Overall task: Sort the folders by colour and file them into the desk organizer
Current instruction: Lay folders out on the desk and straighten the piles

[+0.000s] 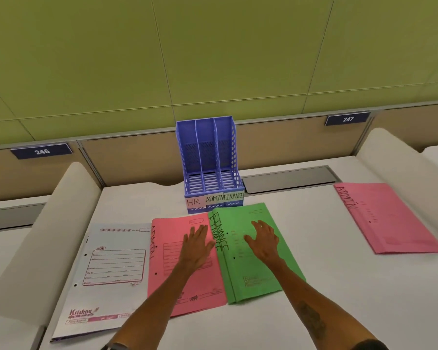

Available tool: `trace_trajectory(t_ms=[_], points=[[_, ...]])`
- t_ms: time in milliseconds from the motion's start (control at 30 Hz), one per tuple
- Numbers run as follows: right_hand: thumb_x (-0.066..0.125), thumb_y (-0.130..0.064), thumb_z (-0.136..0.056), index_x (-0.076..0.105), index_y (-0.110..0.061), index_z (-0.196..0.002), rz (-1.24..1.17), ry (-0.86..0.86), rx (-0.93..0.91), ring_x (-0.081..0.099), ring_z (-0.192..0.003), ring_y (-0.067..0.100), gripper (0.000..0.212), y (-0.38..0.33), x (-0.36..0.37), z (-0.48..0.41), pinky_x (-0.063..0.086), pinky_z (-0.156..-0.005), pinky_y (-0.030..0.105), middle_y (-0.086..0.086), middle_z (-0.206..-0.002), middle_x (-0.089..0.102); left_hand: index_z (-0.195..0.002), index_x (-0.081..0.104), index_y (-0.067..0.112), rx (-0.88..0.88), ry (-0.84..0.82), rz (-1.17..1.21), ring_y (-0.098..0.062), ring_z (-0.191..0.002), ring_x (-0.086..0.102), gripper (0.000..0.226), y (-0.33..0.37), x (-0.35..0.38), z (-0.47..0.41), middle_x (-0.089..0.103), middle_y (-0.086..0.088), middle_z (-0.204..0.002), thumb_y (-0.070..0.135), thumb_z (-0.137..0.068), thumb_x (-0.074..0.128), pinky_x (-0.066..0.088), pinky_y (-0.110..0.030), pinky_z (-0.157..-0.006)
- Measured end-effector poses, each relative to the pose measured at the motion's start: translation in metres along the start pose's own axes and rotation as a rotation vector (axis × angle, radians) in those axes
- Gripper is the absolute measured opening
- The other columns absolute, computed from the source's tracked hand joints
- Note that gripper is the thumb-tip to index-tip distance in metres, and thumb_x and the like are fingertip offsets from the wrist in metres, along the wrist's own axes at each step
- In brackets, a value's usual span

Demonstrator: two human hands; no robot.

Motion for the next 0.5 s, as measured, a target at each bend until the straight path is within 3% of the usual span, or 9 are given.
trace_trajectory(t_ms=[233,500], points=[[0.052,-0.024,-0.099,0.04,-0.011,-0.147,-0.153,0.162,0.204,0.032,-0.14,0.03,0.051,0.091,-0.06,-0.007,0.028,-0.114,0.046,0.008,-0.152,0.038,-0.156,0.011,0.017,0.064,-0.018,0.019,-0.026,-0.153,0.002,0.063,0.054,0.022,-0.019,0.008,-0.004,-0.164,0.046,-0.103,0.031,0.005,-0.048,-0.125],[0.051,-0.01,-0.098,0.047,0.001,-0.14,-0.533,0.466,0.542,0.044,-0.133,0.037,0.044,0.215,-0.12,0.007,0.033,-0.112,0.044,0.02,-0.142,0.049,-0.155,0.021,0.018,0.145,-0.018,0.004,-0.023,-0.153,0.007,0.059,0.12,0.041,-0.045,0.017,-0.003,-0.163,0.043,-0.103,0.035,0.006,-0.044,-0.125]])
Point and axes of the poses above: each hand's wrist, its own z-axis away from the middle knuckle, its own x-axis out of the palm, y = z × x, the point moved 10 cm from there along -z, towards the middle knuckle
